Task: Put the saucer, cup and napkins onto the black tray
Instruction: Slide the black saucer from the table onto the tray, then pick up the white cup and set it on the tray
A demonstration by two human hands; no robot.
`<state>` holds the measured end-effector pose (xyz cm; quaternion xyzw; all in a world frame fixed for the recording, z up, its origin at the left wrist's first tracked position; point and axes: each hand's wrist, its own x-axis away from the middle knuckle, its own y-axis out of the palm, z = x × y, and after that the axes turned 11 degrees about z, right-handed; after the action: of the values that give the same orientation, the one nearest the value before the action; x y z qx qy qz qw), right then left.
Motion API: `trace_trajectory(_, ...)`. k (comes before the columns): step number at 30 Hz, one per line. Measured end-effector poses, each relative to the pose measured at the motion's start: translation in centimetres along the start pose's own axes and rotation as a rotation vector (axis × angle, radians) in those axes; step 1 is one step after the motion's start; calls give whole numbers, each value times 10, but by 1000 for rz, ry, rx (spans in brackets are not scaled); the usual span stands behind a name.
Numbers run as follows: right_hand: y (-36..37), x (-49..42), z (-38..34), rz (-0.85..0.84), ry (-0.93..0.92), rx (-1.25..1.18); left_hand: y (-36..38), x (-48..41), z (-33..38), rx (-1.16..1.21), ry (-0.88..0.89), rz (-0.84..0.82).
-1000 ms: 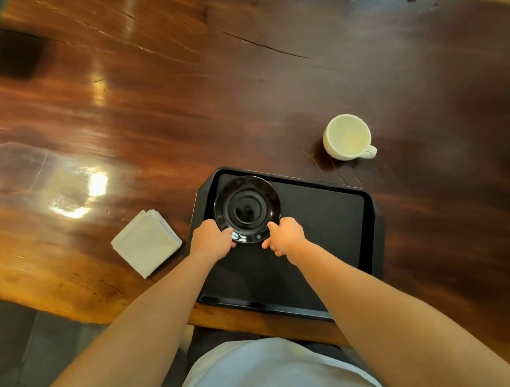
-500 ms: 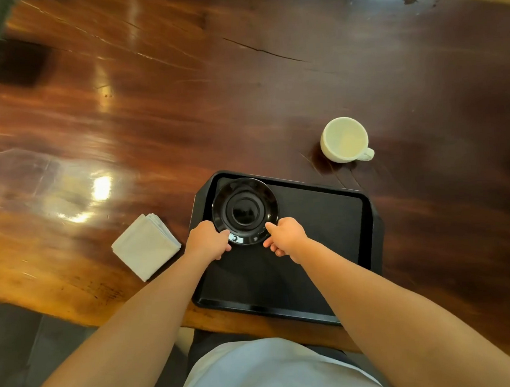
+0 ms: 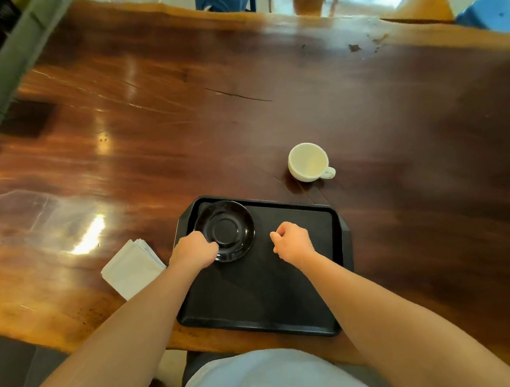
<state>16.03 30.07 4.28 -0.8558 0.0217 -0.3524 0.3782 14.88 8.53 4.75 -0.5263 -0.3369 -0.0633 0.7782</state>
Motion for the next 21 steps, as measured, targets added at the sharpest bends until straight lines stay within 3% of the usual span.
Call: trace_trajectory(21, -105, -16, 39, 149, -113, 21, 31, 51, 124, 242, 140, 22)
